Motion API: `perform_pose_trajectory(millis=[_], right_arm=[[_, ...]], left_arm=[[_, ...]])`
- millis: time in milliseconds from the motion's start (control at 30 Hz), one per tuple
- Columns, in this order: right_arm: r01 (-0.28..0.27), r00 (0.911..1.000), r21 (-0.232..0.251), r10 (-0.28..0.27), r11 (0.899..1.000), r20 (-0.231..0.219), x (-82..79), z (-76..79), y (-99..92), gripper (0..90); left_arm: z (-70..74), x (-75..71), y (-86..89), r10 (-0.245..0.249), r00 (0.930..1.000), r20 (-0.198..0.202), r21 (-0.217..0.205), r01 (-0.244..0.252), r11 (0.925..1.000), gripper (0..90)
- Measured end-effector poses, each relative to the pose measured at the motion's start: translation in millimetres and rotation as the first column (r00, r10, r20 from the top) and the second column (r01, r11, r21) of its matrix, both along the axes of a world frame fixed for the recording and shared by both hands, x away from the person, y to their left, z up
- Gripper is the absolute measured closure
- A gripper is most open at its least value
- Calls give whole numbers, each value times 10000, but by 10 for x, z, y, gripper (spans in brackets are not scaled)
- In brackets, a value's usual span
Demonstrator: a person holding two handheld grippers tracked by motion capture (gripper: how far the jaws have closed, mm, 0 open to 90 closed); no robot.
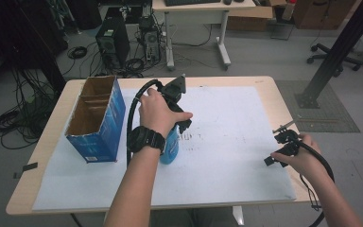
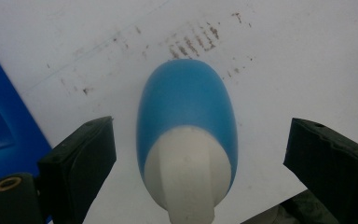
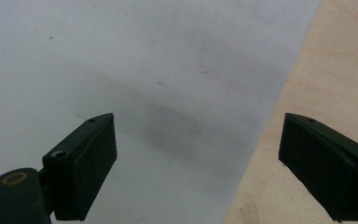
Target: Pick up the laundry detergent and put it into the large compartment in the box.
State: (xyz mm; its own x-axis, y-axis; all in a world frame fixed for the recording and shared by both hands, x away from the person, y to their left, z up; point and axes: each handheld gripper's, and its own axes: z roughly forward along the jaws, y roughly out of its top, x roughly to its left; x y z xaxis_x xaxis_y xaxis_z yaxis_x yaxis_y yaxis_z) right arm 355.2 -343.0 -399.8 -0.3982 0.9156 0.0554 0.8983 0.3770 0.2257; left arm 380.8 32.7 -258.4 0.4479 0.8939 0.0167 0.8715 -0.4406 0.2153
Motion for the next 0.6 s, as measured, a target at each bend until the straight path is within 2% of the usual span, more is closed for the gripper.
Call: perform_pose_trajectory(millis=[600], right_arm=[[-70, 9999, -7, 70, 10000, -94, 18, -60, 40, 110]], left_arm=[[-177, 41, 25, 96, 9996, -247, 141, -93, 9999, 104]])
